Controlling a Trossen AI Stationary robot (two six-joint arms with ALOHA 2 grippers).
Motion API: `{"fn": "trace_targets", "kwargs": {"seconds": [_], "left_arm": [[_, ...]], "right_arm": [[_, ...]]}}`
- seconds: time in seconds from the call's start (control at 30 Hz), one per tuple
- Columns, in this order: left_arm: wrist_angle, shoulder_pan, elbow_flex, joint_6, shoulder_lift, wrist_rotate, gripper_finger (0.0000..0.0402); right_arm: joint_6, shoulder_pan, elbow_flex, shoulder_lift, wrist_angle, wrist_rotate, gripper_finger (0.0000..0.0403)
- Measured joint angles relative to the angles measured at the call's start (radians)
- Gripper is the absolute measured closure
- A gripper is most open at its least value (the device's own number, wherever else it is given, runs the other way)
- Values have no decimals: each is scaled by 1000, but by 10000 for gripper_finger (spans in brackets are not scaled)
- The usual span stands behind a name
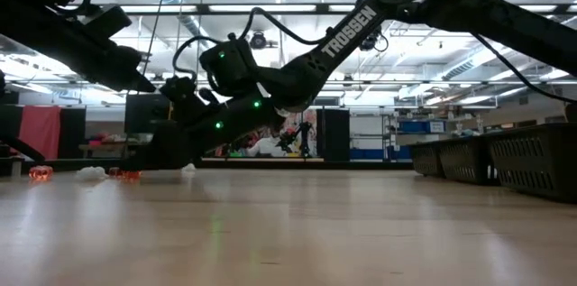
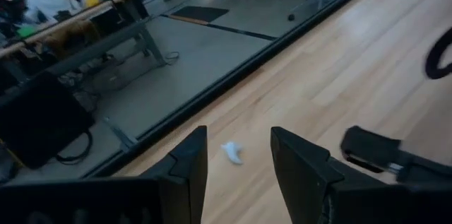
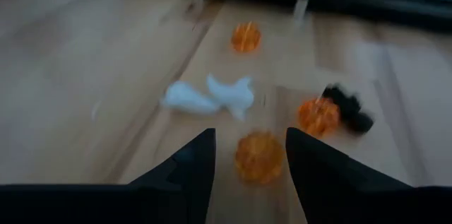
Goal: Sort Halloween decoration
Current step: Put the orange pumpkin toy into the top black bin
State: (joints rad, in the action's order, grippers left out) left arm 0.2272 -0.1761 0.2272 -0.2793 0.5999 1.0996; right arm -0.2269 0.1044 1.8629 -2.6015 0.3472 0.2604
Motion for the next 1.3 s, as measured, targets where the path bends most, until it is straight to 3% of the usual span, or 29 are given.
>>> {"fn": "trace_targets", "kwargs": {"seconds": [0.37,0.5,0.93,1.3], "left_arm": [[-5,0,0,22,0,-179,260],[-5,0,0,63,0,-235,260],[22,0,0,64,0,-242,260],[33,0,0,54,0,-242,260]], "right_arm": [[-16,0,0,0,-34,1,249],[-34,1,0,0,-41,59,268],[-67,1,2,2,-59,71,322],[-64,2,2,4,-63,74,327]]}}
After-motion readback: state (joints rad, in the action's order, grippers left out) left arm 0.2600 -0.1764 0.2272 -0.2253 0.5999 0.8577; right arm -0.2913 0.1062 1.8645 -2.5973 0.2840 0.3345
